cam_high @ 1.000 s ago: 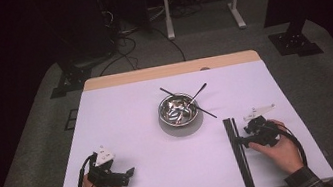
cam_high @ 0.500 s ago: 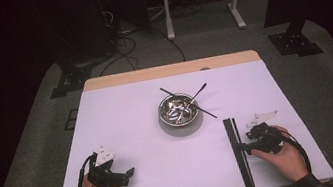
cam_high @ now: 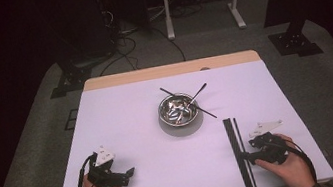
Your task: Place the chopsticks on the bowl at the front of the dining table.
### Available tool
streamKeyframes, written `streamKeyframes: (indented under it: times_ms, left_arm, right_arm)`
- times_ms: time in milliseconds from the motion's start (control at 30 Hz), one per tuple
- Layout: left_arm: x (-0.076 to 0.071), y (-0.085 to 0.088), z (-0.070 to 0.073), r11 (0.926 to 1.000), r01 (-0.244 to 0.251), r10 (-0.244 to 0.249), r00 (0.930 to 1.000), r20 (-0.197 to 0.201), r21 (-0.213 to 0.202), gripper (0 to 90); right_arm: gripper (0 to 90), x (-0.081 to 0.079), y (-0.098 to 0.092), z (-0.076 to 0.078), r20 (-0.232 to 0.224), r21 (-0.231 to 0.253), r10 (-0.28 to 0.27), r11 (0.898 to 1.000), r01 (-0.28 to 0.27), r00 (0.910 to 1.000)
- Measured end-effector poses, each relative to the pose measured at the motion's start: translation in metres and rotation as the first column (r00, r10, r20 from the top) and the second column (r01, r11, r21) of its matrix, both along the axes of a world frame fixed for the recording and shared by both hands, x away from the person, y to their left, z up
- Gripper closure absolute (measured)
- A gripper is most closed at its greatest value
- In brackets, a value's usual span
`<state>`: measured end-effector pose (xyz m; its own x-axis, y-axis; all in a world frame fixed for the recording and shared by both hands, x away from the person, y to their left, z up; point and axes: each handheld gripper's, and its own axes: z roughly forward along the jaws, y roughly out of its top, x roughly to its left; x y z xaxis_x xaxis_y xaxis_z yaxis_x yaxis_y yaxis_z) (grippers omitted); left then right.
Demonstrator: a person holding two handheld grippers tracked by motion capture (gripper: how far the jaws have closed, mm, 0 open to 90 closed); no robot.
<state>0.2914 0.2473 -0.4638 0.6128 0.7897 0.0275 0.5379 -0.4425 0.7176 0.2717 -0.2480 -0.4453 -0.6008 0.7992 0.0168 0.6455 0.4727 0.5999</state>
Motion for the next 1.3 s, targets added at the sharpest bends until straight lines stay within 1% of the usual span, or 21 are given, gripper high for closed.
streamKeyframes:
  times_ms: [400, 567, 767, 1300]
  left_arm:
    - [0.000, 0.000, 0.000, 1.0000, 0.001, -0.001, 1.0000, 0.000, 0.002, 0.0]
    - [0.000, 0.000, 0.000, 1.0000, 0.001, -0.001, 1.0000, 0.000, 0.003, 0.0]
    - [0.000, 0.000, 0.000, 1.0000, 0.001, -0.001, 1.0000, 0.000, 0.003, 0.0]
    - [0.000, 0.000, 0.000, 1.0000, 0.000, 0.000, 1.0000, 0.000, 0.003, 0.0]
  right_arm:
    - [42.8, -0.018, -0.002, -0.001, 0.001, 0.008, 0.004, 1.000, -0.004, 1.0000]
    - [42.7, -0.026, -0.002, -0.001, 0.010, -0.002, 0.006, 1.000, -0.006, 0.9999]
    - [43.0, -0.026, -0.003, -0.001, 0.013, -0.007, 0.008, 1.000, -0.008, 0.9999]
    - [42.5, -0.022, -0.019, 0.000, 0.009, -0.015, -0.036, 0.999, 0.037, 0.9993]
